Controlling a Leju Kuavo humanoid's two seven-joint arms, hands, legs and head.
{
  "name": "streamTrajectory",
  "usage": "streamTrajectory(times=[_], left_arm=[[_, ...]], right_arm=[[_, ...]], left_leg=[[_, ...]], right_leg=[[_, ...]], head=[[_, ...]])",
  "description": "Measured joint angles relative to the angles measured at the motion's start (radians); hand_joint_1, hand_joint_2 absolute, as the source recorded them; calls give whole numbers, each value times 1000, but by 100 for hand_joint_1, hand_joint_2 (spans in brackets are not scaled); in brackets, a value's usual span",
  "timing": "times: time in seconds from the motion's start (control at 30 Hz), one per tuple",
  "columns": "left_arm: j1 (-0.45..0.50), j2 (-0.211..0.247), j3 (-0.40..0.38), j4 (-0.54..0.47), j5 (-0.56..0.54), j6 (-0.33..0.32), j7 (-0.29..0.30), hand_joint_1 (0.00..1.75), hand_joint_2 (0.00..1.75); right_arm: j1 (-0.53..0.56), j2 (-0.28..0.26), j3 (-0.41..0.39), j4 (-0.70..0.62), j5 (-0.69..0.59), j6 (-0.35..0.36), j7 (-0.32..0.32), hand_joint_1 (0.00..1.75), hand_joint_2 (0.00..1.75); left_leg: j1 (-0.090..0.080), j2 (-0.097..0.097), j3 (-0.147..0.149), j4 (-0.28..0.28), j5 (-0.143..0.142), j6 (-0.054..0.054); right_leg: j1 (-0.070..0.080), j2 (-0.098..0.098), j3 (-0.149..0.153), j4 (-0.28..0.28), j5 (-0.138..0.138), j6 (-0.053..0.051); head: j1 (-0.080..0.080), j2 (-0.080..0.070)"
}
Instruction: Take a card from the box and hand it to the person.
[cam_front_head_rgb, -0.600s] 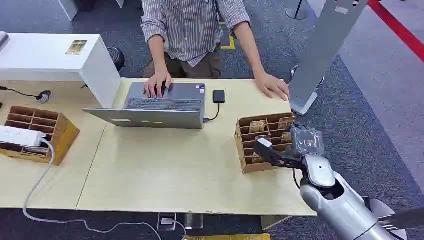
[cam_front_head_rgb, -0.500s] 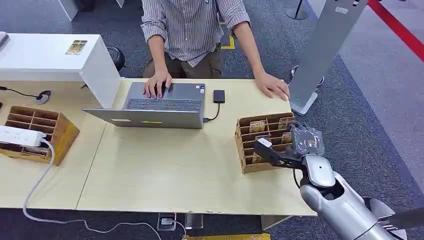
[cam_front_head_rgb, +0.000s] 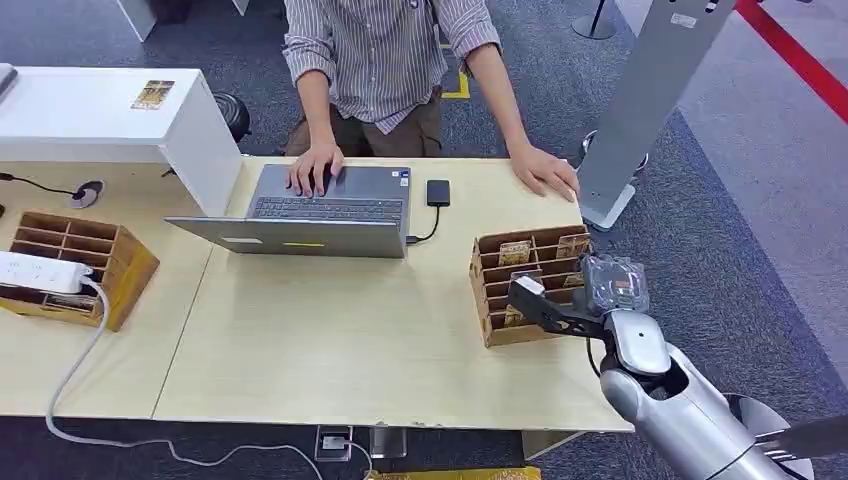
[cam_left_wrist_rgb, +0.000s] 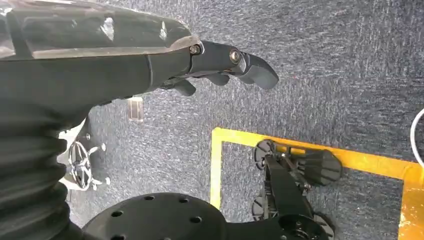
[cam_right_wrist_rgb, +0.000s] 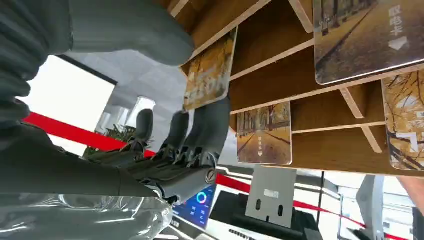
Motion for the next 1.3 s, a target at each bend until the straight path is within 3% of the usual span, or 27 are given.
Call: streamTrajectory(times=[0.23,0.3,0.4,0.47,0.5,0.6,0.73,1.0,1.3], left_arm=[[0,0,0,0,3,0,0,0,175],[0,0,0,0,5,0,-1,0,175],[0,0,0,0,6,0,-2,0,175],[0,0,0,0,6,-1,-2,0,175],[0,0,0,0,6,-2,-3,0,0],[0,1,0,0,-2,-24,-14,0,0],[0,8,-1,0,-3,-134,-70,0,0],[-1,18,-1,0,-12,-137,-122,0,0],[-2,22,-10,0,-11,-131,-125,0,0]], right_arm=[[0,0,0,2,0,0,0,105,175],[0,0,0,2,0,0,0,133,175],[0,0,0,3,0,0,0,140,175],[-1,0,0,4,0,0,0,166,175],[-1,0,0,4,0,-1,0,175,175],[-4,0,0,5,-3,-4,-1,175,175],[-4,-2,0,5,-11,-8,0,175,175],[-4,-5,0,4,-13,-9,0,175,175],[-9,-6,0,-5,-22,-10,-7,175,175]], left_leg=[[0,0,0,0,0,0],[0,0,0,0,0,0],[0,0,0,0,0,0],[0,0,0,0,0,0],[0,0,0,0,0,0],[0,0,0,0,0,0],[0,0,0,0,0,0],[0,0,0,0,0,0],[0,0,0,0,0,0]], right_leg=[[0,0,0,0,0,0],[0,0,0,0,0,0],[0,0,0,0,0,0],[0,0,0,0,0,0],[0,0,0,0,0,0],[0,0,0,0,0,0],[0,0,0,0,0,0],[0,0,0,0,0,0],[0,0,0,0,0,0]], head=[[0,0],[0,0],[0,0],[0,0],[0,0],[0,0],[0,0],[0,0],[1,0]])
